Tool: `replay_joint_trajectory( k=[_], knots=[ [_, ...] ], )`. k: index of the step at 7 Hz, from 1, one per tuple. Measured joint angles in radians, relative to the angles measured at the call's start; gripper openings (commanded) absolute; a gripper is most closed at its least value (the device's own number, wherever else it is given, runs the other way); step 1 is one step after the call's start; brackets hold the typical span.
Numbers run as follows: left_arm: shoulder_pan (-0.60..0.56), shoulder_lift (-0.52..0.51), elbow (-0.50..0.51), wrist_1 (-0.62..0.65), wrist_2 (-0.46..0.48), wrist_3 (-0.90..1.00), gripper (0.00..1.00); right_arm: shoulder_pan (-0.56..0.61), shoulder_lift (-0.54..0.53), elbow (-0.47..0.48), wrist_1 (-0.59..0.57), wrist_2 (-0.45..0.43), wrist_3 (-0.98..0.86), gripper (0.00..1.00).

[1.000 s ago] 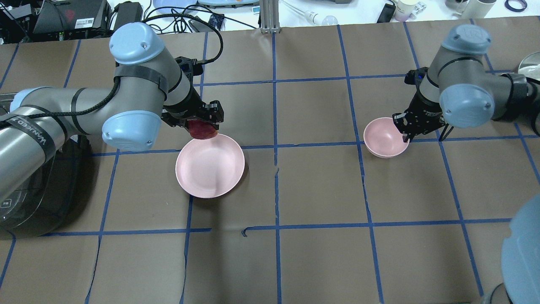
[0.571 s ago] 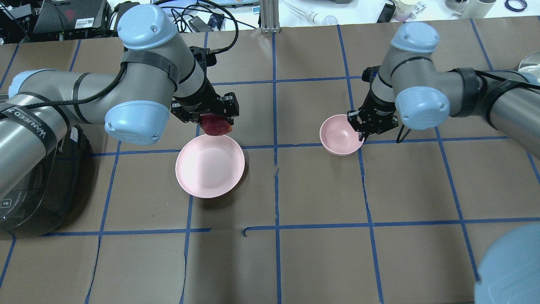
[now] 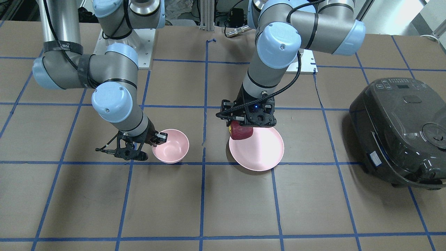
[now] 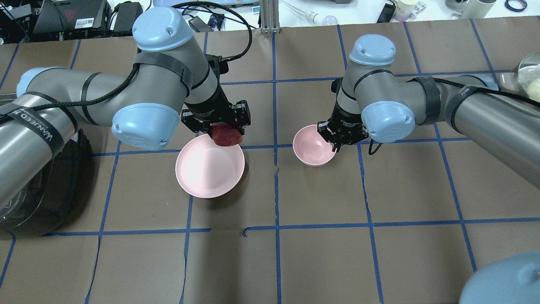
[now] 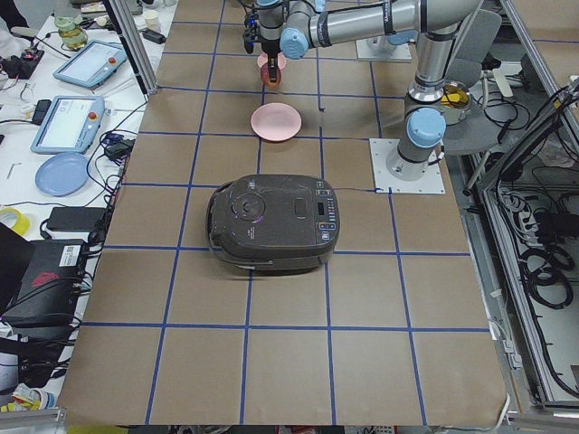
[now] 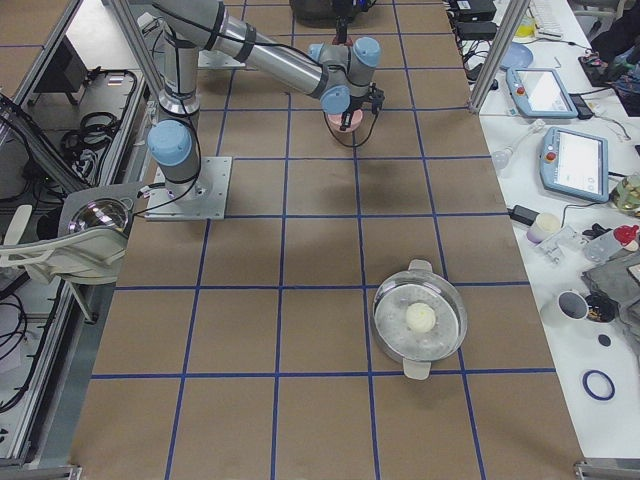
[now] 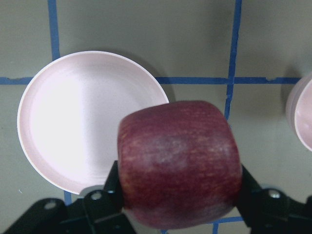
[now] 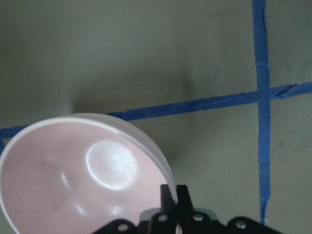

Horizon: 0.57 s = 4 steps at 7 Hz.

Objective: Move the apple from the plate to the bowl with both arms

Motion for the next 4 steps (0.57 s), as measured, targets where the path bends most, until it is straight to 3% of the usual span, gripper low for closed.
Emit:
replay_joint_trajectory(
  k=[2, 4],
  knots=[
    [-0.007, 0.0, 0.002, -0.001, -0.034, -0.024, 0.12, 0.001, -0.004, 0.002, -0.002, -0.017, -0.011, 1.0],
    [-0.013, -0.011, 0.005, 0.016, -0.058, -0.065, 0.12, -0.008, -0.026, -0.026, 0.003, -0.105, -0.023, 1.0]
  ],
)
